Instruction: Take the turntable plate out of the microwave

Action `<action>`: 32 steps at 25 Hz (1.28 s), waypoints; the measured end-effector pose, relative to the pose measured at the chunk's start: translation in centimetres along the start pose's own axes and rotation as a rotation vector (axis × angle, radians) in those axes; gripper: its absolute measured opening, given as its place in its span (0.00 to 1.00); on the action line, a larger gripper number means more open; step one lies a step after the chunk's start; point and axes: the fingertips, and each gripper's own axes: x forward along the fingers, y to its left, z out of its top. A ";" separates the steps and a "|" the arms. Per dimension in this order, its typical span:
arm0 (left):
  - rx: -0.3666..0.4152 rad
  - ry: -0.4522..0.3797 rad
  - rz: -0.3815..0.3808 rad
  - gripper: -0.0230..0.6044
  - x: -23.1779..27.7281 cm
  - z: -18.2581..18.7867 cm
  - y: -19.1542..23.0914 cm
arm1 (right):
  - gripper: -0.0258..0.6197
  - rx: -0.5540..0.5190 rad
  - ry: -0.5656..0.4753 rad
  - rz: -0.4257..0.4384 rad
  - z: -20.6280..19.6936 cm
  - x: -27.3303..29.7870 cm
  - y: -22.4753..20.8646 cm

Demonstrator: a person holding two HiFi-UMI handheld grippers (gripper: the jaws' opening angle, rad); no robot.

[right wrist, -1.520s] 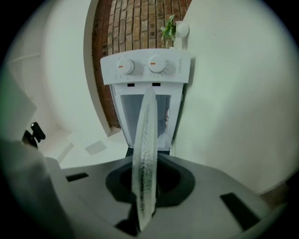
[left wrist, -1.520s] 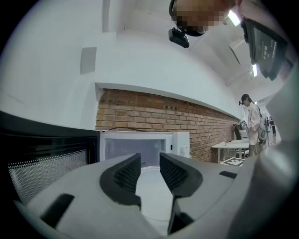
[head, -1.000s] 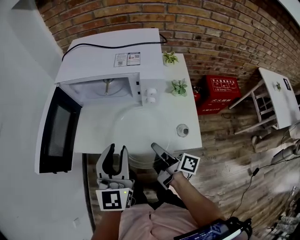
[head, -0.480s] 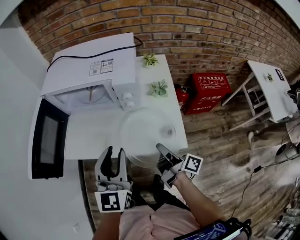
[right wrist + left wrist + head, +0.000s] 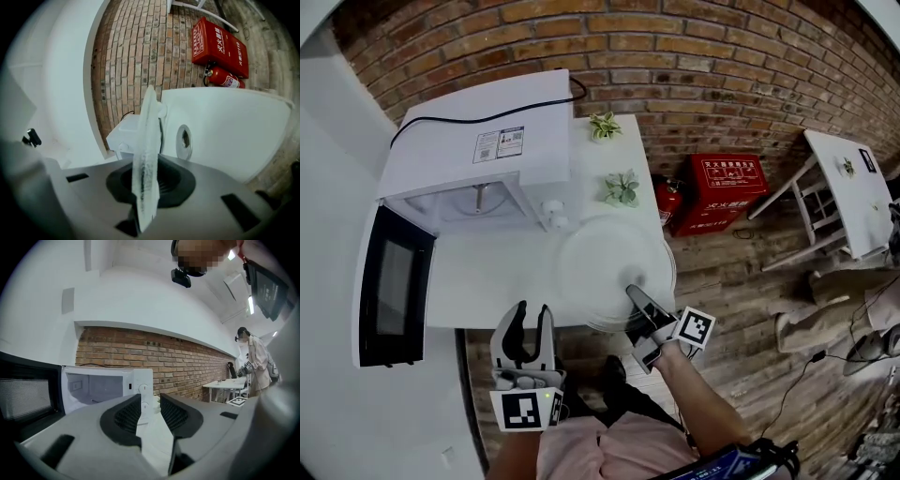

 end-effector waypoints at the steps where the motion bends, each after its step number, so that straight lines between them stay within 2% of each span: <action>1: -0.001 0.004 0.002 0.25 0.2 -0.1 0.1 | 0.09 0.003 0.001 -0.001 0.2 0.2 -0.1; 10: -0.002 0.031 0.023 0.25 1.5 -0.9 0.5 | 0.09 0.010 0.002 -0.012 2.4 0.5 -0.5; 21: 0.000 0.017 0.034 0.25 1.6 -0.6 0.6 | 0.09 0.012 0.012 -0.044 2.5 0.4 -0.7; 32: -0.004 0.015 0.046 0.25 1.3 -0.7 1.1 | 0.09 0.007 0.014 -0.039 2.5 0.6 -0.6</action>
